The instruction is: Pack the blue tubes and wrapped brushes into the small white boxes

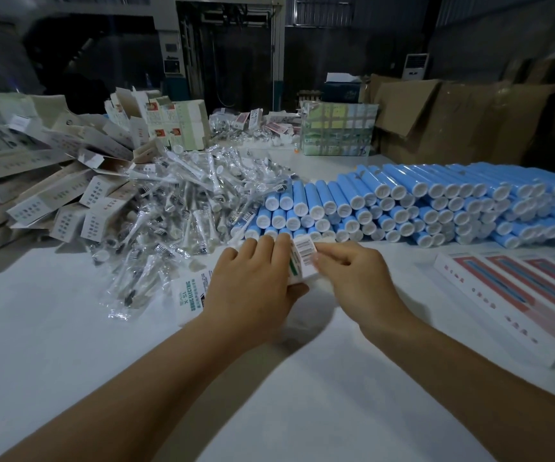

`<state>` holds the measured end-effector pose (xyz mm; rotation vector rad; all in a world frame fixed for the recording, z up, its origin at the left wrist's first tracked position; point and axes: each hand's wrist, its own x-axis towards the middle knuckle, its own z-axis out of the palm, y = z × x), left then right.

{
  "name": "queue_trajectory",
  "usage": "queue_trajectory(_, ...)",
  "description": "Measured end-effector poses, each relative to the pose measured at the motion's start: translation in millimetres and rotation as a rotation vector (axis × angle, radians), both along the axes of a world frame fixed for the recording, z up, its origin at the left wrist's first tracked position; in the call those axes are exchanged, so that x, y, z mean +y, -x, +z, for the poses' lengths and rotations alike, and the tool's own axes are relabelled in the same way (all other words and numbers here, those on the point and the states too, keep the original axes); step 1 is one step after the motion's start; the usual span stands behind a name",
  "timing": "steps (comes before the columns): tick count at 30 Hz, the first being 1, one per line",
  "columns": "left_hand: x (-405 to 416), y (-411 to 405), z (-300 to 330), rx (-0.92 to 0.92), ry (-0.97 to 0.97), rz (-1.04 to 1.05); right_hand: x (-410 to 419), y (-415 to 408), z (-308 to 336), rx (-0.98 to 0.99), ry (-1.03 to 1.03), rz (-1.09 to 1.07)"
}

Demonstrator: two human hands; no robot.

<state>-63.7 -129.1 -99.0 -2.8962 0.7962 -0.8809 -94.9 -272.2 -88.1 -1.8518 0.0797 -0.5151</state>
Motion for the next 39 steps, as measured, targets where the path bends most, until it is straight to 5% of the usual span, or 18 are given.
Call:
queue_trajectory(4,4,-3,11,0.056,0.160,0.010,-17,-6,10,-0.109,-0.549,-0.175)
queue_trajectory(9,-5,1,9,0.066,0.136,-0.029,5,-8,1,0.201,-1.084,0.376)
queue_trajectory(13,-11,7,7,0.015,0.150,-0.080,10,-11,-6,-0.035,-0.921,0.335)
queue_trajectory(18,-12,16,6,-0.036,0.085,-0.113,6,-2,-16,-0.139,0.104,0.044)
queue_trajectory(21,-11,18,7,-0.023,0.037,-0.104,4,0,-19,-0.114,0.312,0.020)
queue_trajectory(26,-8,18,7,-0.007,0.045,-0.112,5,7,-13,-0.017,0.209,0.137)
queue_trajectory(32,-3,9,8,-0.056,0.037,-0.086,2,1,2,0.067,-0.648,0.432)
queue_trajectory(35,-4,7,9,-0.050,0.026,-0.072,-1,-3,-1,0.072,-0.666,0.404)
queue_trajectory(39,-3,8,9,-0.054,0.026,-0.089,0,-4,-7,0.032,-0.423,0.241)
